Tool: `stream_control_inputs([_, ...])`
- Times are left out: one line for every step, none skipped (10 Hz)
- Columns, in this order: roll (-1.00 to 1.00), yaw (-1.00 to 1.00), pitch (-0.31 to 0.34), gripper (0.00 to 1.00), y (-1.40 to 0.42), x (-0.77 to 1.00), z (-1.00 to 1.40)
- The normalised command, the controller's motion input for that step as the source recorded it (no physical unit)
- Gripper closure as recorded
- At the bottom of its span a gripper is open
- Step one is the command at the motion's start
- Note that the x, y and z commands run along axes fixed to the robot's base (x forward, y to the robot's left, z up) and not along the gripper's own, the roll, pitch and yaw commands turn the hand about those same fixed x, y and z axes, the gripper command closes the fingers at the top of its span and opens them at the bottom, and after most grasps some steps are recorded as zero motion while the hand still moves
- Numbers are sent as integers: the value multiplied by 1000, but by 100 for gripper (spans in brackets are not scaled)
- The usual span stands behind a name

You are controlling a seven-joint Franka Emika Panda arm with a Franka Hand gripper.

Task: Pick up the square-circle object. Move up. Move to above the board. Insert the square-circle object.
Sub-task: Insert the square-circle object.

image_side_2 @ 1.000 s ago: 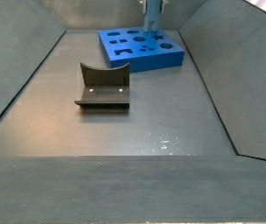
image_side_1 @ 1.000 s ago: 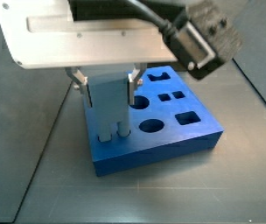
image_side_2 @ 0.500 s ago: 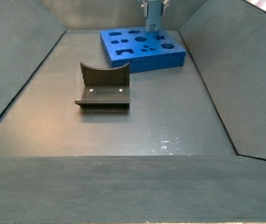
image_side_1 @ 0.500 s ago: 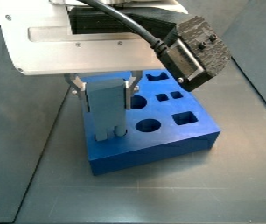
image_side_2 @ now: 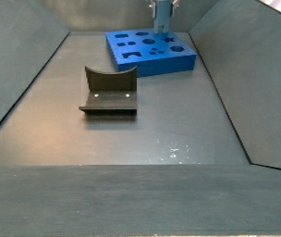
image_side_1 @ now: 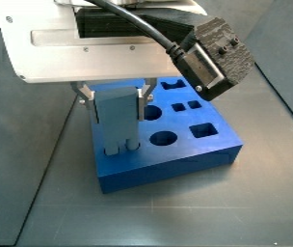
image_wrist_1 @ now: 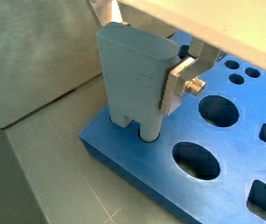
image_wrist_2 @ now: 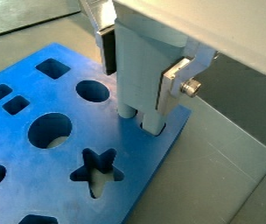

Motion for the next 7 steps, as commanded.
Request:
stream_control_inputs([133, 0, 0, 100, 0, 60, -606])
stream_control_inputs([121, 57, -67, 100, -14, 0, -1000])
stream_control_inputs([86, 51, -26, 100, -100, 0, -1000])
stream_control_inputs([66, 46, -19, 100, -140, -3, -1000])
stream_control_inputs([60, 37, -33, 100, -157, 0, -1000])
stream_control_inputs([-6, 0, 0, 100, 0, 17, -66])
stream_control_inputs([0, 0, 0, 100, 0, 0, 0])
